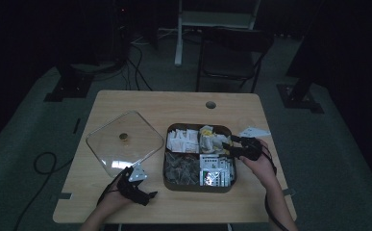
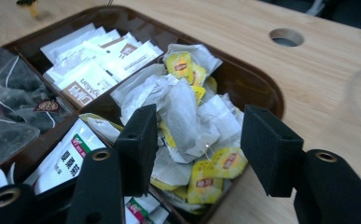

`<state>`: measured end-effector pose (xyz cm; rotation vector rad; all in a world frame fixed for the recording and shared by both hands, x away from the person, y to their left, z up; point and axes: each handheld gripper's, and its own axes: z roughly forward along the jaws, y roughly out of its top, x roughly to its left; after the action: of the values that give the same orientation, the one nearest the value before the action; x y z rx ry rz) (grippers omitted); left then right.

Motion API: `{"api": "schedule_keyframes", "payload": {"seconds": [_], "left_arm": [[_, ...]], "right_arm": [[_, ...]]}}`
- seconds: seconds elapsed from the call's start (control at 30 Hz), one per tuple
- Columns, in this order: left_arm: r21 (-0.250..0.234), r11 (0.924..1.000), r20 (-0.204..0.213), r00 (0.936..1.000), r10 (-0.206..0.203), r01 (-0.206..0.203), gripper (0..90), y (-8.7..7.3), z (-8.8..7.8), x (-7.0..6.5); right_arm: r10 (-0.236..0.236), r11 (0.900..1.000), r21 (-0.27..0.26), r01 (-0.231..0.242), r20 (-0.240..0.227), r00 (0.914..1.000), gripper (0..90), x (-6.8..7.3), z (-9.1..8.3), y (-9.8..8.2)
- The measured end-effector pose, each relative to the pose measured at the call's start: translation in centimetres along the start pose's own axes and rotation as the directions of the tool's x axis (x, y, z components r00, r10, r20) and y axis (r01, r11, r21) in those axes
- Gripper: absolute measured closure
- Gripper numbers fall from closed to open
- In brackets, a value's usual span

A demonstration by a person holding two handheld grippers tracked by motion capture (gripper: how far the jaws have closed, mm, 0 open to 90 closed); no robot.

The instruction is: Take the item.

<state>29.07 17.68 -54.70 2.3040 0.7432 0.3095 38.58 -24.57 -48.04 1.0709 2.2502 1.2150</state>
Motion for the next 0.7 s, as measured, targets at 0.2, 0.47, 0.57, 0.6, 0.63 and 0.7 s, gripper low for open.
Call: {"api": "schedule_keyframes", "payload": {"seconds": [0.2, 0.47, 0.57, 0.6, 0.63, 0.7], "left_arm": [[0.0, 1.0, 0.0, 1.0, -0.001, 0.001, 0.3, 0.0, 0.0, 0.0], [0.0, 1.0, 0.0, 1.0, 0.0, 0.0, 0.3, 0.0, 0.0, 0.0], [0.0, 1.0, 0.0, 1.0, 0.0, 0.0, 0.3, 0.0, 0.0, 0.0], [0.0, 1.0, 0.0, 1.0, -0.001, 0.001, 0.3, 0.0, 0.0, 0.0], [0.0, 1.0, 0.0, 1.0, -0.001, 0.001, 0.3, 0.0, 0.0, 0.0], [0.0, 1.0, 0.0, 1.0, 0.0, 0.0, 0.3, 0.0, 0.0, 0.0]], "right_arm": [[-0.027, 0.999, 0.043, 0.028, -0.022, 0.9994, 52.2, -0.1, 1.7, 0.1], [-0.048, 0.994, 0.098, 0.053, -0.057, 0.9972, 55.9, -0.1, 3.4, 0.3], [-0.051, 0.992, 0.116, 0.058, -0.062, 0.9968, 55.4, -0.1, 4.0, 0.3], [-0.055, 0.991, 0.121, 0.062, -0.06, 0.9967, 55.4, 0.0, 4.1, 0.2], [-0.06, 0.99, 0.126, 0.067, -0.057, 0.9965, 54.7, 0.0, 4.3, 0.2], [-0.076, 0.988, 0.133, 0.082, -0.051, 0.9958, 55.5, 0.1, 4.5, 0.2]]}}
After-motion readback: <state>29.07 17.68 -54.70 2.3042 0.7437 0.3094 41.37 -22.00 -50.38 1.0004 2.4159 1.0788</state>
